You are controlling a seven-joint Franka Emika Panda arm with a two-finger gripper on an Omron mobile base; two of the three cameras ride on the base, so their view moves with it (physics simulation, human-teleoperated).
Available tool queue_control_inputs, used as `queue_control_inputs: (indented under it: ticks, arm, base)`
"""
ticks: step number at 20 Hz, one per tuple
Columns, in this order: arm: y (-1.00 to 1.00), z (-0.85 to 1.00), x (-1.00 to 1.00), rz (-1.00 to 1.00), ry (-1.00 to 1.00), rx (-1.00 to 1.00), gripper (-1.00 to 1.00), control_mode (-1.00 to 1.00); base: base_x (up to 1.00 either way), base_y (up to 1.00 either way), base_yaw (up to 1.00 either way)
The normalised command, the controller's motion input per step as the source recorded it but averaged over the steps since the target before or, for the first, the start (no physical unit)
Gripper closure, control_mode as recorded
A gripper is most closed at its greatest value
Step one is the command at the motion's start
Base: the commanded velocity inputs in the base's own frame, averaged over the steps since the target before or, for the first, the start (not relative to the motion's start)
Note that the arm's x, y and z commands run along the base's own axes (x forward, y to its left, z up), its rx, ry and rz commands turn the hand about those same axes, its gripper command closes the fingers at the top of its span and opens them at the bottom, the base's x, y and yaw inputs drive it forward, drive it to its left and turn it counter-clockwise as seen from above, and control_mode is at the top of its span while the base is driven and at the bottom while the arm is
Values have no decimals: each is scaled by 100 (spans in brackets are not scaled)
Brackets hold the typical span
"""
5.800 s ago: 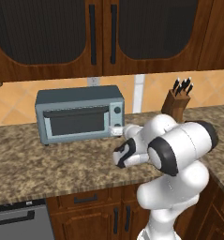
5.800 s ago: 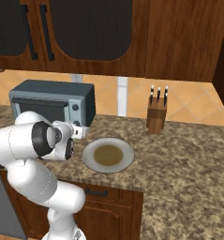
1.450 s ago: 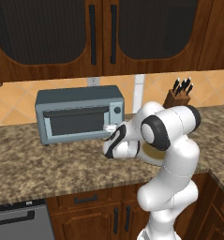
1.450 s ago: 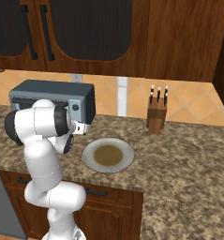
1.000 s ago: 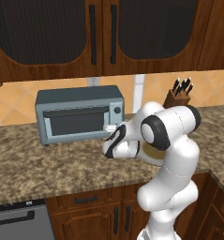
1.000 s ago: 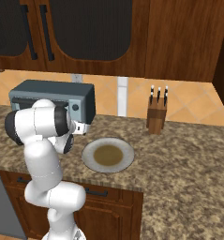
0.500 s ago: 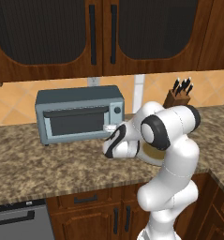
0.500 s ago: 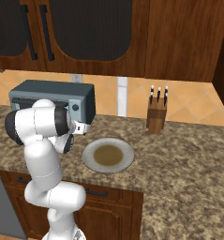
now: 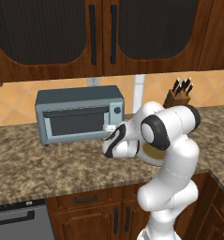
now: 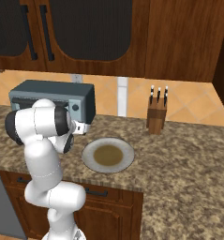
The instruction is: Pick up the kebab skewer and baguette bread, and place them inside the toaster oven. Close the toaster oven door and start by setting the timer.
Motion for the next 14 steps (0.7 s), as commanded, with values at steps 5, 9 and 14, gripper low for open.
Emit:
queue_control_inputs:
  ticks: [5,9,14]
  arm:
    - [0,0,0,0,0,0,100,-100]
    - [0,-1,0,0,-3,4,100,-100]
    - [0,0,0,0,-6,12,100,-100]
  base:
    - [0,0,0]
    - [0,0,0]
    - [0,0,0]
